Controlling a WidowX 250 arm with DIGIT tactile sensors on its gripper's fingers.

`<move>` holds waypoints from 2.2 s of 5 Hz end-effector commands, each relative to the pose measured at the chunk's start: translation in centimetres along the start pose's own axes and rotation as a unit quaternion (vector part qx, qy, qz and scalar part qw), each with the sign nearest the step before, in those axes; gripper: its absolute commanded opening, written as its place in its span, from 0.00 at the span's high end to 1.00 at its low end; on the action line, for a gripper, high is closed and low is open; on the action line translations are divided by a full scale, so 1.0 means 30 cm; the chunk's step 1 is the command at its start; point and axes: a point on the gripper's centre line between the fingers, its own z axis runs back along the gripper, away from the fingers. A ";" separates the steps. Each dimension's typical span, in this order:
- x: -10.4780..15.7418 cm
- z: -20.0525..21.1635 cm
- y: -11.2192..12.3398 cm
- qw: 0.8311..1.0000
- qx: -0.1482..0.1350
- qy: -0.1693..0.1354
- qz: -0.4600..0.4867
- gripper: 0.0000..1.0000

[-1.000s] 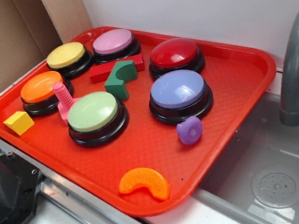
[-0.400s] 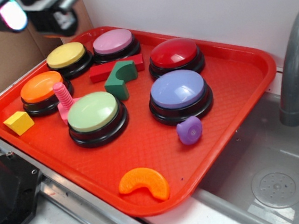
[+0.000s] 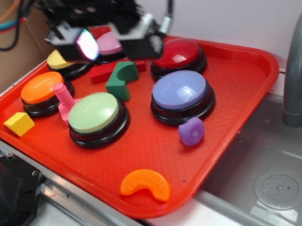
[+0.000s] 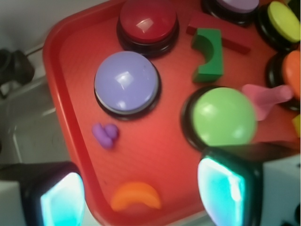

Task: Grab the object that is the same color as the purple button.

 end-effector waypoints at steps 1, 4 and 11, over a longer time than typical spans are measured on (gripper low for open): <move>0.041 -0.165 -0.107 0.992 0.012 -0.050 0.115 0.00; 0.040 -0.323 -0.089 0.977 0.047 -0.063 0.197 0.00; 0.180 -0.030 0.037 1.000 0.008 0.000 -0.009 1.00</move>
